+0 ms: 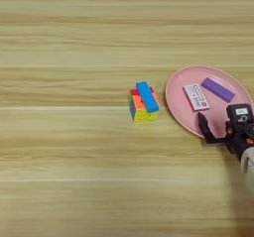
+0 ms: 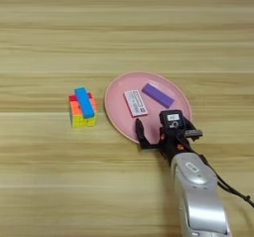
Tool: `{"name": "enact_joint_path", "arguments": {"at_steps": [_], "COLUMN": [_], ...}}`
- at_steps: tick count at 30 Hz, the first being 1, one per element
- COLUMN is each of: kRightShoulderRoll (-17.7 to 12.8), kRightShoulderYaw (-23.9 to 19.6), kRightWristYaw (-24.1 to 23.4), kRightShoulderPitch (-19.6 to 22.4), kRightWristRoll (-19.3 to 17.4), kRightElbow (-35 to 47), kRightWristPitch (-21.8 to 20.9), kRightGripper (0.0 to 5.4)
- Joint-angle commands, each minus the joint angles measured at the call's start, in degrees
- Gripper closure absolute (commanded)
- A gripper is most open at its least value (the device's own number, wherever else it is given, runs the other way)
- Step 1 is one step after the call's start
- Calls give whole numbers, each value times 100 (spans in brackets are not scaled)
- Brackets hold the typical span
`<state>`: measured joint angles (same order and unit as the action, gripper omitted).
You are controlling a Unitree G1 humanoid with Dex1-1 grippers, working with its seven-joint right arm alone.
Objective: Move the objects on the table
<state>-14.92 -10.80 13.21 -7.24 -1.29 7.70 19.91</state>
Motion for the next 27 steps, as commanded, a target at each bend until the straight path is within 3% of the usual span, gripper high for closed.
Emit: {"name": "enact_joint_path", "arguments": {"at_steps": [1, 20, 27], "kRightShoulderRoll": [-171, -218, -131], "kRightShoulderYaw": [-17, -53, -71], "kRightWristYaw": [103, 458, 418], "kRightShoulderPitch": [64, -659, -646], "kRightWristRoll": [-87, -344, -441], "kRightElbow": [219, 1376, 1511], "kRightWristPitch": [107, 905, 860], "kRightGripper": [2, 2, 2]}}
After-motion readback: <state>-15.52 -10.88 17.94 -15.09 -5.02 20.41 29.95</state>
